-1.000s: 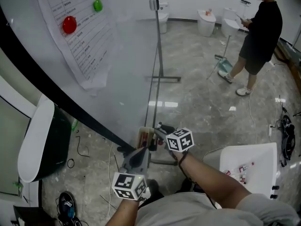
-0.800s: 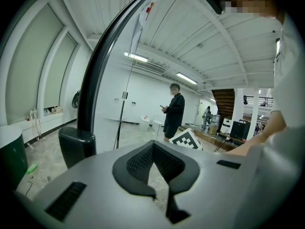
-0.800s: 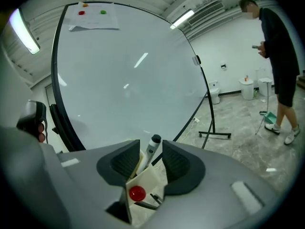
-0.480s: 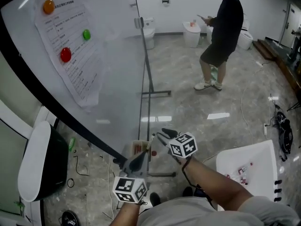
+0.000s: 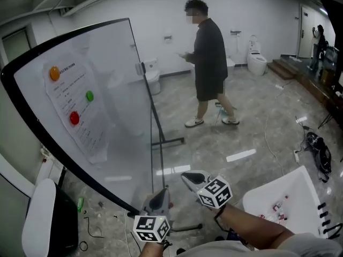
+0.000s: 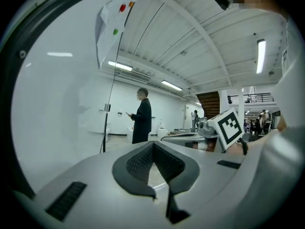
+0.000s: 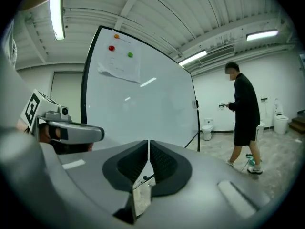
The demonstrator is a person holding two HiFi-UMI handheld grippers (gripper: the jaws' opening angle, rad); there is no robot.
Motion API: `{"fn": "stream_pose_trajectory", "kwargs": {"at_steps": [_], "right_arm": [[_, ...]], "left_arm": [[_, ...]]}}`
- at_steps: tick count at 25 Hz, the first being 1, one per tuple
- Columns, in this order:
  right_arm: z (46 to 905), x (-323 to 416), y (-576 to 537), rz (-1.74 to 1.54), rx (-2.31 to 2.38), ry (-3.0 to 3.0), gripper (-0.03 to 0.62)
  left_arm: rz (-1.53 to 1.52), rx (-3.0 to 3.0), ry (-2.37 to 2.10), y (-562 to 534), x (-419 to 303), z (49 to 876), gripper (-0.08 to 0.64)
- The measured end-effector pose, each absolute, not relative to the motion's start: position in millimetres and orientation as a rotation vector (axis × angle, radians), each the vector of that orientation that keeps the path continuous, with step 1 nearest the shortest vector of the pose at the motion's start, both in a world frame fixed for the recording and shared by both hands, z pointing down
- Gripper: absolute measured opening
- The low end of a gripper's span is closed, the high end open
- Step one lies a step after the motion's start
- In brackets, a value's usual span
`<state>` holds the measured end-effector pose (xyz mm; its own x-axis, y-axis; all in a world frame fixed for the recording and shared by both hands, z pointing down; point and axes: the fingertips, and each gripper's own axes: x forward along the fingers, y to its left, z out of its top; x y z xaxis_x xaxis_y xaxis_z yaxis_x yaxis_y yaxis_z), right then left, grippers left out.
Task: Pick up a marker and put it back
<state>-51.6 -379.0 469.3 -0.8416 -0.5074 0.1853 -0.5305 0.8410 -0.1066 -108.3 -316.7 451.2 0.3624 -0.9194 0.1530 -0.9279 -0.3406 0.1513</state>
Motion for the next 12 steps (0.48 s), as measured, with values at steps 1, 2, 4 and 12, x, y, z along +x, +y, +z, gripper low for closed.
{"fn": "stream_pose_trajectory", "kwargs": {"at_steps": [1,2,4,12], "right_arm": [[459,-48,-376,0.212,0.827,-2.878,0.013],[449,-45,-373,0.194,0.839,-2.888,0.004],[430,-40,-366,0.166,0.849,-2.91,0.003],[393,-20,-347,0.078,0.874,-2.945,0.002]], "left_arm": [[0.055,2.422,-1.657,-320,-105,447,0.002],[0.05,2.434,-1.653,-324,-102,444,0.002],[0.038,2.455,-1.643,-331,-94,436,0.002],[0.036,2.52,-1.642,-344,-69,409,0.002]]}}
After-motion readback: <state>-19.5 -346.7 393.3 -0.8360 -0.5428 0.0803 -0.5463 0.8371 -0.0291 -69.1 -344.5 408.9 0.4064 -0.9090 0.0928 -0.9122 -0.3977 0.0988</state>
